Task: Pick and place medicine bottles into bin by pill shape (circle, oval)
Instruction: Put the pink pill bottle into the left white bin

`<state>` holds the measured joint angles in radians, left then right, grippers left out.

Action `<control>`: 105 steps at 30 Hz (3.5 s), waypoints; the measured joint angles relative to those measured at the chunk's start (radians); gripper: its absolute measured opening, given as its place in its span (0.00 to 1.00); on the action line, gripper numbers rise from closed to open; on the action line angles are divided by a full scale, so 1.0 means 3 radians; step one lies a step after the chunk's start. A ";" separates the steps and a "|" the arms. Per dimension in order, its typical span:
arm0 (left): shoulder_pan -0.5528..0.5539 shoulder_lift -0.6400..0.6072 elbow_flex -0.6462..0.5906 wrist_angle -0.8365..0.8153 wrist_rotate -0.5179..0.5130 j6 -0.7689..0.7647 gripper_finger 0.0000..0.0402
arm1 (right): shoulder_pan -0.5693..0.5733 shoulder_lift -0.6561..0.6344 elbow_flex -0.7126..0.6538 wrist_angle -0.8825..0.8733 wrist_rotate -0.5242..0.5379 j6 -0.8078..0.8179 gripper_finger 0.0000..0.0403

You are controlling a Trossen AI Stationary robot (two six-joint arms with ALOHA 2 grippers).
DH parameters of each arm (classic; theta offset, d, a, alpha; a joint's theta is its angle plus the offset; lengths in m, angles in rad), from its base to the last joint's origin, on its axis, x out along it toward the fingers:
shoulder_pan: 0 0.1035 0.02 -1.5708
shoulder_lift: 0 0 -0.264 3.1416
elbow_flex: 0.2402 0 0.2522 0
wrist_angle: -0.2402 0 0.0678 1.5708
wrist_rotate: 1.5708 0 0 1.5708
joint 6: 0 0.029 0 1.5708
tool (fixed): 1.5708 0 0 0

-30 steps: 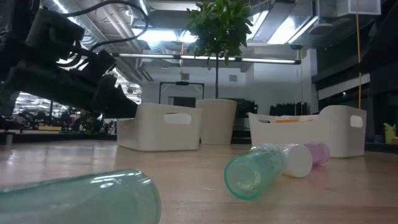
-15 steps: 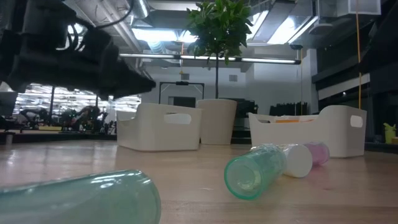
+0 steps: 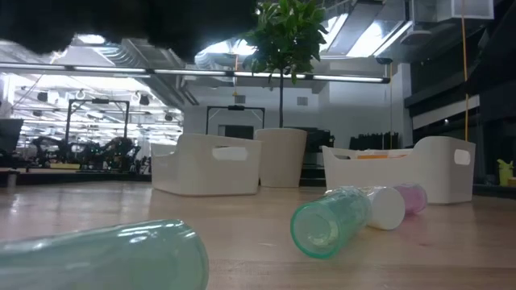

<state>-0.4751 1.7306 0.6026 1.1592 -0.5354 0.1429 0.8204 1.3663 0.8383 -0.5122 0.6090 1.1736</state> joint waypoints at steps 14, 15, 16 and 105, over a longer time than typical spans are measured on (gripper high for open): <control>0.0357 0.0370 0.1953 -0.3596 0.0546 -0.1338 0.38 | 0.0001 0.0000 0.0000 0.0057 -0.0170 0.0015 0.61; 0.0374 0.0402 0.1984 -0.3580 0.0665 -0.1329 0.38 | 0.0001 0.0000 0.0000 0.0059 -0.0170 0.0015 0.61; 0.0380 0.0421 0.1995 -0.3575 0.0707 -0.1329 0.38 | 0.0001 0.0000 0.0000 0.0073 -0.0174 0.0015 0.61; -0.0695 -0.0661 0.2002 -0.6998 -0.1945 -0.2948 0.38 | -0.0939 0.1765 0.1291 -0.0376 -0.0814 0.0087 0.61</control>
<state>-0.6836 1.5322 1.2032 -0.9401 -1.1190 -0.7415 0.5387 1.8957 1.2255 -0.6251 0.3649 1.1998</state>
